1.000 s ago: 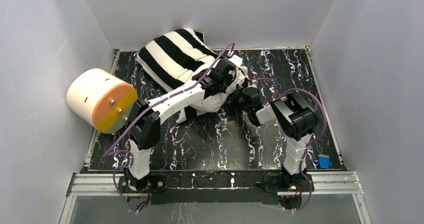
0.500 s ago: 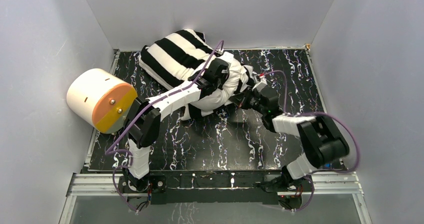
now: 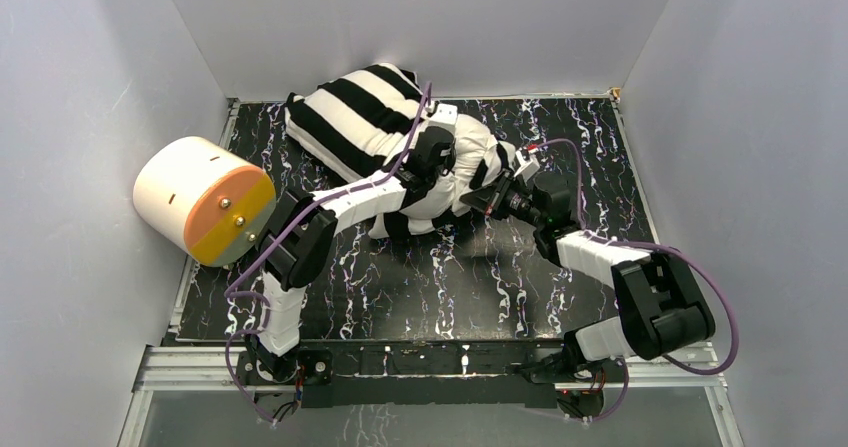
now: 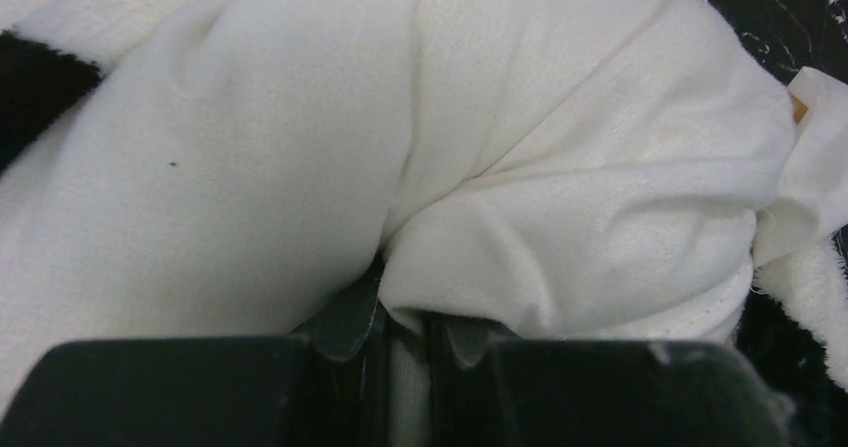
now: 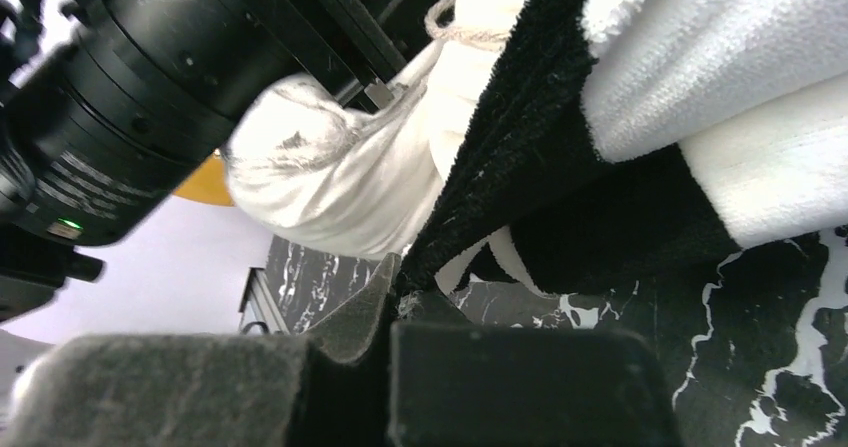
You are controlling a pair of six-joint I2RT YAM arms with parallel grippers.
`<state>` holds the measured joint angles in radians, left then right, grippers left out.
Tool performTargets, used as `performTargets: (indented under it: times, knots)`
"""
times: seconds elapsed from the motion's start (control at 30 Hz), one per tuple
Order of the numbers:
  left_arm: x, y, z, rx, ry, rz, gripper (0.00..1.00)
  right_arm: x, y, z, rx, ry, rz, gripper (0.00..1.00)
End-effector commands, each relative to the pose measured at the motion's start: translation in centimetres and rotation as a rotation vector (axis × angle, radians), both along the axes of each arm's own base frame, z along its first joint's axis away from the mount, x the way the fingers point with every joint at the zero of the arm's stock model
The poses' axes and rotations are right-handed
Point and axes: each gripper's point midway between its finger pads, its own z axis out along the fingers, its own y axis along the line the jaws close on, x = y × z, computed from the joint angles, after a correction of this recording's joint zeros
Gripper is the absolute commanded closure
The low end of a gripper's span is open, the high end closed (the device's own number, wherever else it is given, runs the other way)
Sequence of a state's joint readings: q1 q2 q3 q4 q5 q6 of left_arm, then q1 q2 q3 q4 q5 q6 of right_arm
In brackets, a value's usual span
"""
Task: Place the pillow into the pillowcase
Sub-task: Stuff the pillow into the pillowcase.
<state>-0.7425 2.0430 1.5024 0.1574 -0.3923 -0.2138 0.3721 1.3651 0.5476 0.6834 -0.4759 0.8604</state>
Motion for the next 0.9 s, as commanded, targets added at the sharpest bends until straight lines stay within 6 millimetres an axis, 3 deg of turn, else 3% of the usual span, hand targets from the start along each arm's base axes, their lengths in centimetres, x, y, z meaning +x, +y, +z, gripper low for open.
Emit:
performTargets:
  times: [0.0,0.07,0.17,0.23,0.3,0.33,0.4,0.5,0.53,0.63,0.73,0.87]
  knots:
    - [-3.4,13.8,-19.2,0.341,0.340,0.282,0.96,-10.7,2.9,21.3,0.342,-0.687,0.571,1.00]
    - [-3.8,14.3,-20.0,0.332,0.366,0.293,0.95,-11.2,2.9,22.9,0.356,-0.708,0.598,1.00]
    - [-3.8,14.5,-19.8,0.303,0.364,0.304,0.95,-10.8,2.9,22.6,0.294,-0.722,0.566,1.00]
    - [-3.4,14.6,-19.8,0.268,0.378,0.313,0.94,-9.7,3.2,20.1,0.220,-0.694,0.533,1.00]
    - [-3.1,13.6,-19.0,0.203,0.406,0.301,0.93,-6.6,3.4,16.1,0.107,-0.614,0.434,1.00]
    - [-3.1,12.3,-17.7,0.160,0.408,0.262,0.89,-5.5,3.6,14.2,0.078,-0.556,0.401,1.00]
    - [-3.5,8.9,-13.6,0.053,0.388,0.144,0.78,-3.6,3.9,12.3,0.076,-0.501,0.353,1.00]
    - [-5.3,4.2,-4.7,-0.085,0.314,-0.066,0.58,-1.0,4.4,10.3,0.076,-0.410,0.315,1.00]
    - [-6.5,3.5,-0.6,-0.121,0.271,-0.130,0.53,-0.3,4.5,9.6,0.074,-0.374,0.293,1.00]
    - [-9.6,2.8,6.9,-0.163,0.151,-0.265,0.40,0.8,4.4,8.3,0.078,-0.315,0.268,1.00]
    - [-12.5,3.5,11.1,-0.132,0.056,-0.356,0.35,0.6,4.5,7.8,0.080,-0.297,0.285,1.00]
    - [-15.5,5.2,12.7,-0.028,-0.008,-0.461,0.33,0.7,4.1,7.9,0.060,-0.301,0.279,1.00]
